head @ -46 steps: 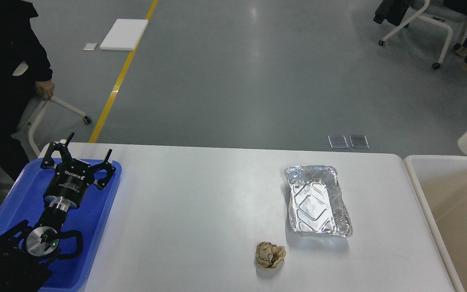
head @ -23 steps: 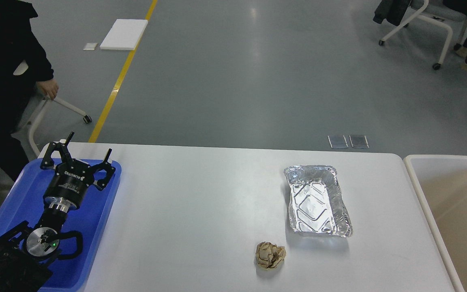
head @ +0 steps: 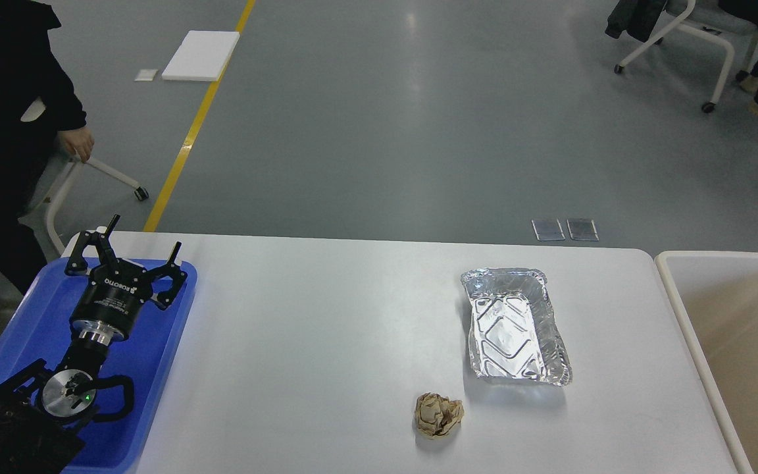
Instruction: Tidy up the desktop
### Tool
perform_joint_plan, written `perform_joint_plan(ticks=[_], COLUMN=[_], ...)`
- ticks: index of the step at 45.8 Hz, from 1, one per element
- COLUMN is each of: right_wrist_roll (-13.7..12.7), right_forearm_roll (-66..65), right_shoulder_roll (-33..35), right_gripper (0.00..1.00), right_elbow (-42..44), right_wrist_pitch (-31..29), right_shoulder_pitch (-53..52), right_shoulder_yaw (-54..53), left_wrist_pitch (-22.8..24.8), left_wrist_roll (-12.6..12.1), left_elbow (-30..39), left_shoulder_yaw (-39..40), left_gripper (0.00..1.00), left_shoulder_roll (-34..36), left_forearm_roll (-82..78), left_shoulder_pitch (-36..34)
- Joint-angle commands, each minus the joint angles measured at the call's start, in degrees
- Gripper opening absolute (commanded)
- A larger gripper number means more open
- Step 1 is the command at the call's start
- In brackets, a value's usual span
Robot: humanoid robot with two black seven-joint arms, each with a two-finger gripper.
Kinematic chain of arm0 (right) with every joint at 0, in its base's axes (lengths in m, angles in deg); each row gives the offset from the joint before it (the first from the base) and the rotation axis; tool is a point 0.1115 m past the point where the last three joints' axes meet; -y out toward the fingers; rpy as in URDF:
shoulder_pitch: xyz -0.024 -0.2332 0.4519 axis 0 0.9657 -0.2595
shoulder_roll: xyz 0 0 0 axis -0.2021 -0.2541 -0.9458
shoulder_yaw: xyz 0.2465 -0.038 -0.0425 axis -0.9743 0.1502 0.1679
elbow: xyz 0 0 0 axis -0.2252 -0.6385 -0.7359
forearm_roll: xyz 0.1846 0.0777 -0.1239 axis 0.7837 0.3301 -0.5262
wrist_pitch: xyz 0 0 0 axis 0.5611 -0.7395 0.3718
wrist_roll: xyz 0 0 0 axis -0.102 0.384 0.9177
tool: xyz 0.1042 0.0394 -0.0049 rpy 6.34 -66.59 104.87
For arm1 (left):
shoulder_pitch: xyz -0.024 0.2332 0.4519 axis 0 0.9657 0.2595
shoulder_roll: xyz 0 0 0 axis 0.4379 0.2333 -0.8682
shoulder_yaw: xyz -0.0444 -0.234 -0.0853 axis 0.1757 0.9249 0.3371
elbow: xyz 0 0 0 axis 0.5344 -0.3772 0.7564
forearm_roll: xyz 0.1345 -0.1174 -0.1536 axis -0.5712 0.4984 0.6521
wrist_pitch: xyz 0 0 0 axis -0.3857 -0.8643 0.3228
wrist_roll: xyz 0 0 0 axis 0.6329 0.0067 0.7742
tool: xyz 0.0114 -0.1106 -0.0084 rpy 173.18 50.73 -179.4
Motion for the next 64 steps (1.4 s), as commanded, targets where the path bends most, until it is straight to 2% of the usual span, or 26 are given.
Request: perform_joint_plan(ticks=[1, 7, 15, 25, 26, 30, 32, 36, 38, 57, 64], right_wrist_roll=[0.0, 0.0, 0.0, 0.09, 0.09, 0.09, 0.09, 0.09, 0.09, 0.09, 0.09], right_forearm_roll=[1.26, 1.35, 1.35, 1.44, 1.44, 1.44, 1.44, 1.44, 1.44, 4.69, 4.78], right_shoulder_roll=[-3.92, -5.33, -8.49, -8.67, -8.67, -8.5, -8.5, -8.85, -9.02, -7.44, -7.27], right_gripper=[0.0, 0.0, 0.0, 0.0, 0.05, 0.49, 0.66, 0.91, 0.96, 0.99, 1.0], right_elbow=[3.05, 3.13, 5.68, 5.77, 5.77, 6.21, 6.3, 6.21, 6.21, 5.6, 5.51], right_wrist_pitch=[6.81, 8.39, 13.31, 13.58, 13.58, 14.19, 14.72, 16.13, 16.57, 16.66, 15.69], right_shoulder_pitch=[7.38, 8.26, 12.21, 12.3, 12.22, 11.86, 11.6, 11.51, 11.51, 10.9, 7.74], right_shoulder_yaw=[-0.92, -0.92, -1.09, -5.66, -6.01, -6.28, -6.36, -6.36, -6.45, -10.76, -10.58], left_wrist_pitch=[0.0, 0.0, 0.0, 0.0, 0.0, 0.0, 0.0, 0.0, 0.0, 0.0, 0.0], left_wrist_roll=[0.03, 0.03, 0.03, -0.06, 0.03, -0.06, 0.03, 0.03, 0.03, -0.06, -0.06], left_elbow=[-0.01, -0.01, -0.01, -0.01, -0.01, -0.01, -0.01, -0.01, -0.01, -0.01, -0.01], left_shoulder_yaw=[0.01, 0.01, 0.01, 0.01, 0.01, 0.01, 0.01, 0.01, 0.01, 0.01, 0.01], left_gripper=[0.99, 0.99, 0.99, 0.99, 0.99, 0.99, 0.99, 0.99, 0.99, 0.99, 0.99], left_shoulder_roll=[0.0, 0.0, 0.0, 0.0, 0.0, 0.0, 0.0, 0.0, 0.0, 0.0, 0.0], left_forearm_roll=[0.0, 0.0, 0.0, 0.0, 0.0, 0.0, 0.0, 0.0, 0.0, 0.09, 0.0], left_shoulder_pitch=[0.01, 0.01, 0.01, 0.01, 0.01, 0.01, 0.01, 0.01, 0.01, 0.01, -0.08])
